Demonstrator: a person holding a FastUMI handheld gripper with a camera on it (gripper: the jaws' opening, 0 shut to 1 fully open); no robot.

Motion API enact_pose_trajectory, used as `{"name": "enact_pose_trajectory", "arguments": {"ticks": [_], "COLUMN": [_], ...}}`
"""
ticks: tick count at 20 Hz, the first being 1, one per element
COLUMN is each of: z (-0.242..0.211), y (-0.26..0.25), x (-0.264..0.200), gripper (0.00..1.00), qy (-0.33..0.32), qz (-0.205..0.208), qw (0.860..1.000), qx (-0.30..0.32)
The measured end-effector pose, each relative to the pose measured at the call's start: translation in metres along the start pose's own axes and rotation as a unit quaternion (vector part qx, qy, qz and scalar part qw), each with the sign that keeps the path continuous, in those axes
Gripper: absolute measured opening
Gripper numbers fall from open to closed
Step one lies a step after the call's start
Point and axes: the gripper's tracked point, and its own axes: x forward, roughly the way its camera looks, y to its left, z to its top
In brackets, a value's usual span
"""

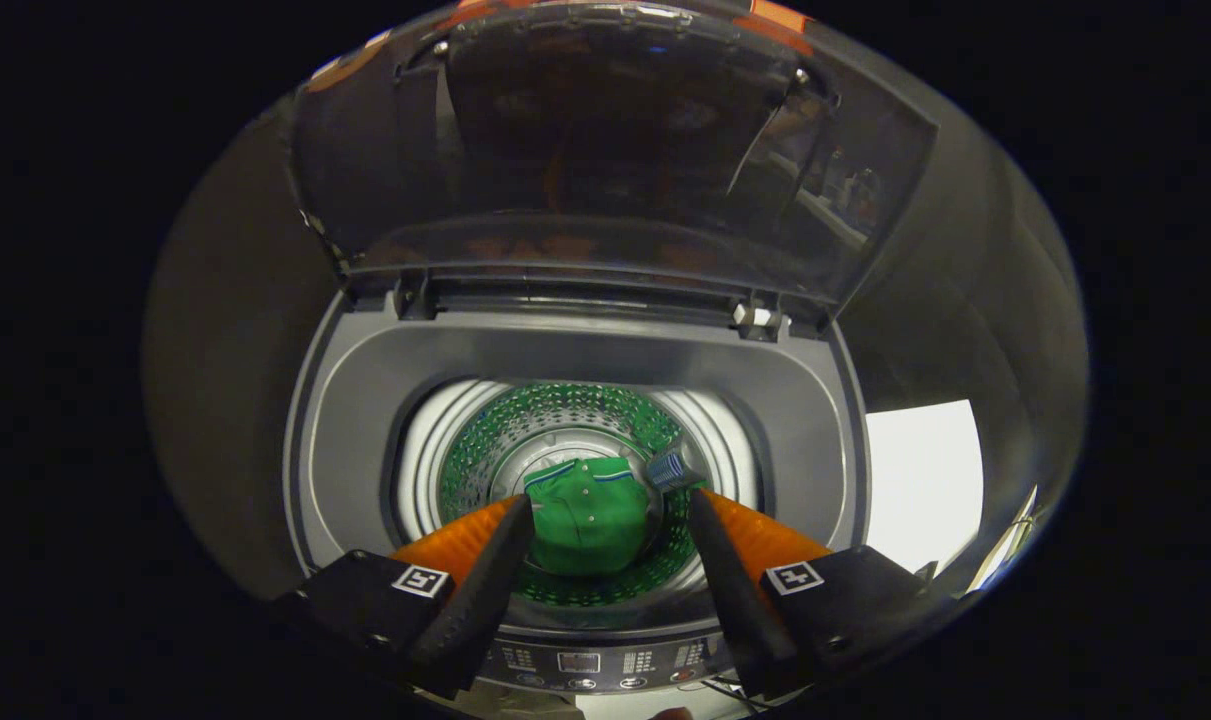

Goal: Put the clothes into the washing machine and then close the washing machine lid.

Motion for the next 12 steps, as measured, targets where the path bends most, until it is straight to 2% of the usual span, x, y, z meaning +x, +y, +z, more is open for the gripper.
{"name": "enact_pose_trajectory", "arguments": {"ticks": [5, 12], "z": [0.020, 0.075], "y": [0.002, 0.001], "x": [-0.038, -0.094], "gripper": [0.99, 0.99], "qy": [-0.015, -0.059], "qz": [0.011, 0.031], "qw": [1.000, 0.998], "qx": [0.000, 0.010]}}
